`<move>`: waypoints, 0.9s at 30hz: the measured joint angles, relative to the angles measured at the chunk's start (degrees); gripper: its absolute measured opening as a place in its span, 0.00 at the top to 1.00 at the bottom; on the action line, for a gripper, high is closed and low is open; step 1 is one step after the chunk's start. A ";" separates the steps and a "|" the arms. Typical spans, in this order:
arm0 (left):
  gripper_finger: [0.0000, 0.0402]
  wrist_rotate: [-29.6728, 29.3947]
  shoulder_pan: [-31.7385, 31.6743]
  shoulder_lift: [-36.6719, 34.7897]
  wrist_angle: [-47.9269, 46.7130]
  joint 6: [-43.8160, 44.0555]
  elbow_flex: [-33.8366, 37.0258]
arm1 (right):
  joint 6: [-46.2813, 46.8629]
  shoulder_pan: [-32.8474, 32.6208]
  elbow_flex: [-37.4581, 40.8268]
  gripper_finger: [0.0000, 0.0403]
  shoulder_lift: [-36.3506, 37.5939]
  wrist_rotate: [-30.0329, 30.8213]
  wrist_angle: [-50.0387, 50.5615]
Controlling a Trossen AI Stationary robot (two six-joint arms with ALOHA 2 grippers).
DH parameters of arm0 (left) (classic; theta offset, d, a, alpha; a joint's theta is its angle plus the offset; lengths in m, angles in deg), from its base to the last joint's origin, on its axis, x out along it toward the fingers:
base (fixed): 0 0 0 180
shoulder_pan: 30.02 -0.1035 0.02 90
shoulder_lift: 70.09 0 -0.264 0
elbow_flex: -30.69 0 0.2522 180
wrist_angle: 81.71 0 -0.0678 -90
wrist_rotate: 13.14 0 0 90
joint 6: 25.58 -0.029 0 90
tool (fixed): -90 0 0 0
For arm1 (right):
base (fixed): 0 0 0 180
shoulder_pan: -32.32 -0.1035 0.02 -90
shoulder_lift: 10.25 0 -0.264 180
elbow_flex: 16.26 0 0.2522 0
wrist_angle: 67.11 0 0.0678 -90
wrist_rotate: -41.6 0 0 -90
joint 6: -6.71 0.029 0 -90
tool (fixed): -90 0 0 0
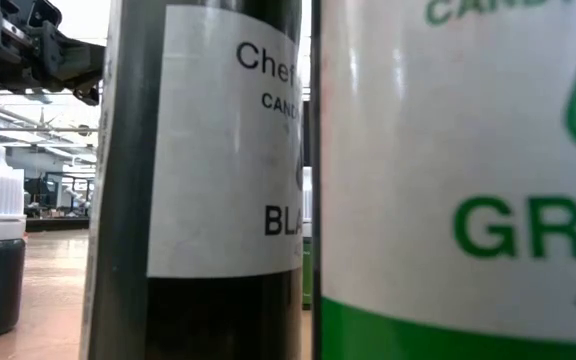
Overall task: Pick & Place food coloring
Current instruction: Put the large blue food coloring bottle into the gray bin
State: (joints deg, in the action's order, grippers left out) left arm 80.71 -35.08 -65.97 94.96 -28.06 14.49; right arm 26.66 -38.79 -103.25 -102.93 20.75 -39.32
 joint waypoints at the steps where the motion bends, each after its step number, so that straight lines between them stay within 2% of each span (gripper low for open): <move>1: 0.86 0.01 0.00 0.00 0.31 0.00 0.00 | 1.59 0.01 0.00 1.00 -1.76 -0.02 -1.09; 7: 0.86 0.00 0.00 0.00 0.43 -0.48 0.00 | 5.89 0.07 0.02 1.00 -10.97 -0.39 -6.27; 14: 0.86 0.00 0.00 0.00 0.41 -0.76 0.00 | 8.26 0.53 0.09 0.97 -15.08 -0.16 -6.02; 18: 0.86 -0.30 0.00 0.00 0.45 -0.76 0.00 | 13.73 1.80 0.09 0.86 -15.11 -0.26 -6.13; 22: 0.86 -2.72 0.00 0.00 0.45 -0.76 0.00 | 14.16 3.31 0.09 0.72 -15.11 -0.70 -6.09; 27: 0.86 -6.12 0.00 0.00 0.47 -0.74 0.00 | 12.88 5.33 0.09 0.60 -14.68 -10.04 -5.97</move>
State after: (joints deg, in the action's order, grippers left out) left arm 74.60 -35.08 -65.97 95.43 -28.80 14.49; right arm 39.54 -33.46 -103.16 -117.61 10.71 -45.30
